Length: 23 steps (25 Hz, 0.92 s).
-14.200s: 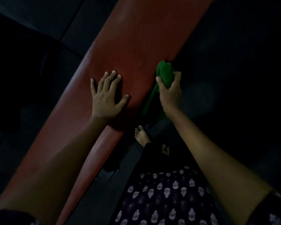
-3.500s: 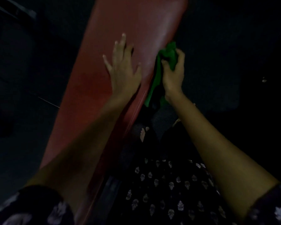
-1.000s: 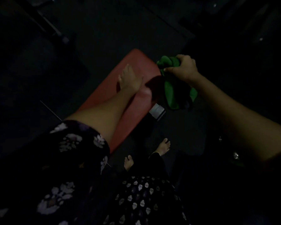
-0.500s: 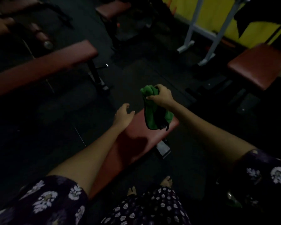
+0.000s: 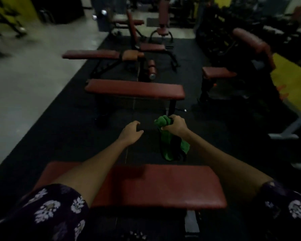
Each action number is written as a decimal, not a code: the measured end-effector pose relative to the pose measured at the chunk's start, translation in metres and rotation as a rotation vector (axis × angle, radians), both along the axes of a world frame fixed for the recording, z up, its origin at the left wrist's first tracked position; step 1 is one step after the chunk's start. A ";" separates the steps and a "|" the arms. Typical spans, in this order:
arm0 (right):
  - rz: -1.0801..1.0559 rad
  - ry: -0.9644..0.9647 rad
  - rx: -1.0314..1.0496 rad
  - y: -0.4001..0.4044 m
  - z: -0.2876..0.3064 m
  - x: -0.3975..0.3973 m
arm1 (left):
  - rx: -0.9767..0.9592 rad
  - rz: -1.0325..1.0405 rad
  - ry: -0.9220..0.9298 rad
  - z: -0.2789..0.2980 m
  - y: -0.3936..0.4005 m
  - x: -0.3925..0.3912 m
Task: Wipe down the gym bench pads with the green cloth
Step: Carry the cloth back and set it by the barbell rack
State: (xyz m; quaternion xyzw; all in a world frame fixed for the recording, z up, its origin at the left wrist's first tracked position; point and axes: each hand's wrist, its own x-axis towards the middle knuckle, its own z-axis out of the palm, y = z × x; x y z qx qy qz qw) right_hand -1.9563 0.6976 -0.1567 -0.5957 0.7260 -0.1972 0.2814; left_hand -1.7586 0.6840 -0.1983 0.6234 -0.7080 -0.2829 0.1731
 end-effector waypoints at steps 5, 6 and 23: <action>0.361 0.061 -0.024 -0.020 0.016 0.081 | -0.011 0.288 0.011 0.015 0.049 0.084; 0.429 0.060 -0.030 -0.020 0.018 0.104 | -0.017 0.345 0.005 0.018 0.062 0.104; 1.100 -0.074 -0.051 0.079 0.041 0.531 | -0.121 1.104 0.049 0.041 0.265 0.460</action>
